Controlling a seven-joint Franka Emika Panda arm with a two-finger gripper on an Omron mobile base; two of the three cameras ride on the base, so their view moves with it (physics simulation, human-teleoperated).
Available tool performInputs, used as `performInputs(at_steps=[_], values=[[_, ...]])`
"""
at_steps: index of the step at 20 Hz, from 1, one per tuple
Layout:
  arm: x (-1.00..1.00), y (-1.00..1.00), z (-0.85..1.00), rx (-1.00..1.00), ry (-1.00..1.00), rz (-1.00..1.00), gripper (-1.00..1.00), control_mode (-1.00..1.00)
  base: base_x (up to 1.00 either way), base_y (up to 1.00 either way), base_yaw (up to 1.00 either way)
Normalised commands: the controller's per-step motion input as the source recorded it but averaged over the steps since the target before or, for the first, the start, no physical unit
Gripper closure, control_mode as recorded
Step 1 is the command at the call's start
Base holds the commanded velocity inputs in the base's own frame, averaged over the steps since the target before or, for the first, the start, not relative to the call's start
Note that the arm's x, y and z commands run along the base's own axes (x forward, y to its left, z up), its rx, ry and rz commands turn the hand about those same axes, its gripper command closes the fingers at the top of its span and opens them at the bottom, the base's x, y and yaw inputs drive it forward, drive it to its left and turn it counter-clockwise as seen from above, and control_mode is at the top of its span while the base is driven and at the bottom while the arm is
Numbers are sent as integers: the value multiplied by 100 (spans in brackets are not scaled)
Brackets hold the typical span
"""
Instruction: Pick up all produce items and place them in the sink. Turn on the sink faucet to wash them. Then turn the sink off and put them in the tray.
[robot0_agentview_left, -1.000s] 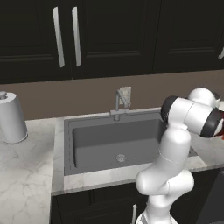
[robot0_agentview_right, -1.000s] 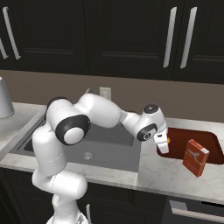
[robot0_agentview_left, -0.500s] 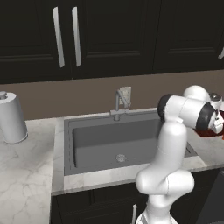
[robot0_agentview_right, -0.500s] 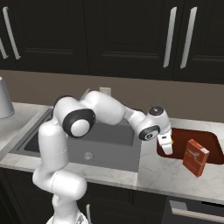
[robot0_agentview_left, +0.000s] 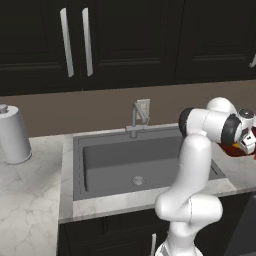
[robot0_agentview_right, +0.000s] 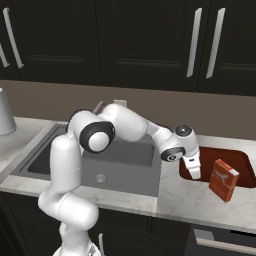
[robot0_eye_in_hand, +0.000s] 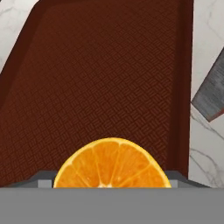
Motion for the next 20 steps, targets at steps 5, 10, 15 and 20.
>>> performInputs(at_steps=[5, 10, 15, 20], values=[[8, -1, -13, 0, 0, 1, 100, -100, 0, 0, 0], [10, 0, -15, 0, 0, 2, 100, -100, 0, 0, 0], [12, 0, -17, 0, 2, 1, -100, -100, 0, 0, 0], [17, 0, -9, 0, 1, 1, -100, -100, 0, 0, 0]])
